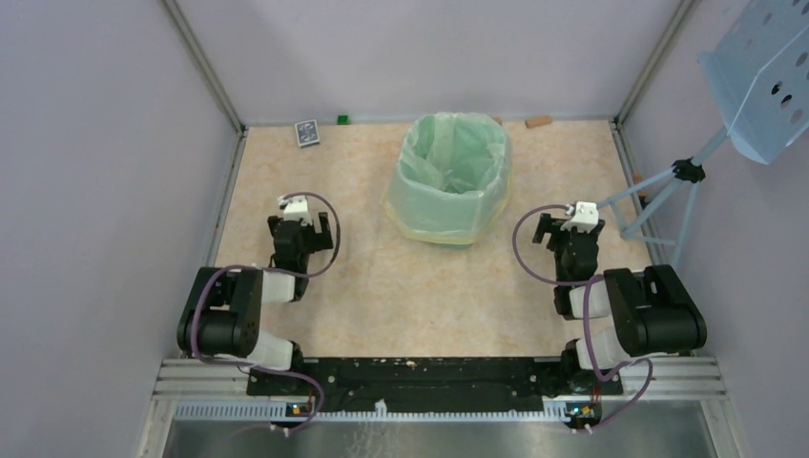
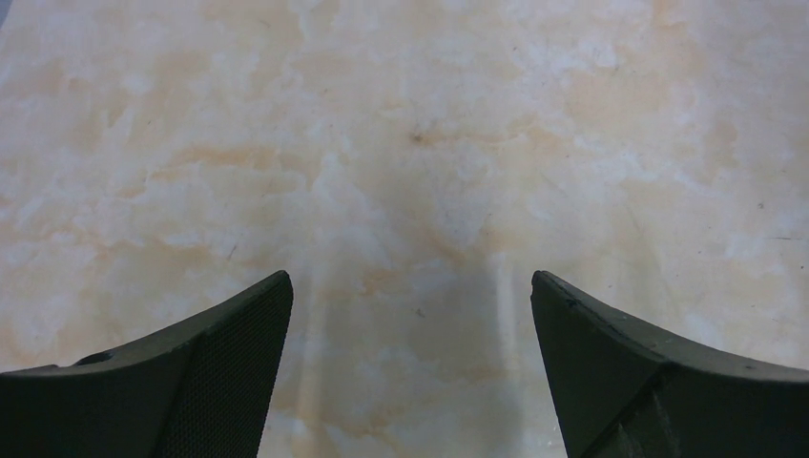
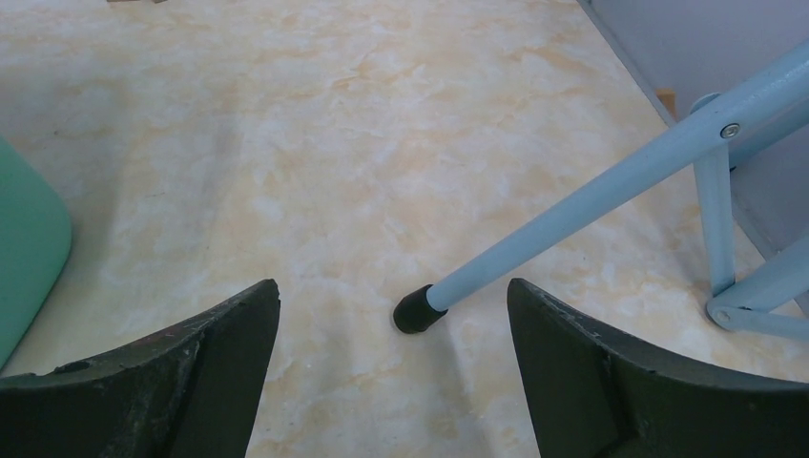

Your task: Put the trash bags into the trash bin

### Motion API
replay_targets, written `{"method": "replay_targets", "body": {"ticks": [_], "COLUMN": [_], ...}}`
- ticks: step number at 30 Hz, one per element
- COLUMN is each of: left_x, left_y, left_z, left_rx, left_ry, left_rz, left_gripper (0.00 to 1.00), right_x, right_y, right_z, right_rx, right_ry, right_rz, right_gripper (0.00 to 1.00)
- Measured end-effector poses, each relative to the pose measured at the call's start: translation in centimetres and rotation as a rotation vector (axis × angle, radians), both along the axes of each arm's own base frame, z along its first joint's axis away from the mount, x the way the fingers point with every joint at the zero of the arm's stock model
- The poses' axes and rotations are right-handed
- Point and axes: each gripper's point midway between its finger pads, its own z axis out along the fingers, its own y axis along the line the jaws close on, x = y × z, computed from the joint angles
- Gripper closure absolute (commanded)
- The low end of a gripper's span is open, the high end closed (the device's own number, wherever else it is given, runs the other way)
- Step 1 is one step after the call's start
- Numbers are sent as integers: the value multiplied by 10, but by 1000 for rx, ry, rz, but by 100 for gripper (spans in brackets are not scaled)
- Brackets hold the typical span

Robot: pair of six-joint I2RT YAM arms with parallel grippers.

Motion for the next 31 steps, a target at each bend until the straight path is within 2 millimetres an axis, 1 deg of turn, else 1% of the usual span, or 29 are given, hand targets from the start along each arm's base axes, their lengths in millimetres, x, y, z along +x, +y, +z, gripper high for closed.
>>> {"method": "replay_targets", "body": {"ticks": [5, 9, 14, 31], "left_x": [16, 15, 15, 15], "left_y": [-10, -20, -25, -29], "left_z": [2, 10, 13, 13], "left_rx": [37, 56, 62, 69], "left_ry": [-66, -133, -157, -159], "left_rz": [-108, -186, -224, -247], "left_gripper": [1, 1, 1, 1], "right_x": [0, 0, 0, 0], "right_y": [0, -1, -1, -1], "right_z": [0, 0, 0, 0], "right_rx": [0, 0, 0, 0], "right_ry": [1, 1, 1, 1], "right_rz": [-3, -4, -6, -6], "right_gripper": [11, 11, 11, 10]}}
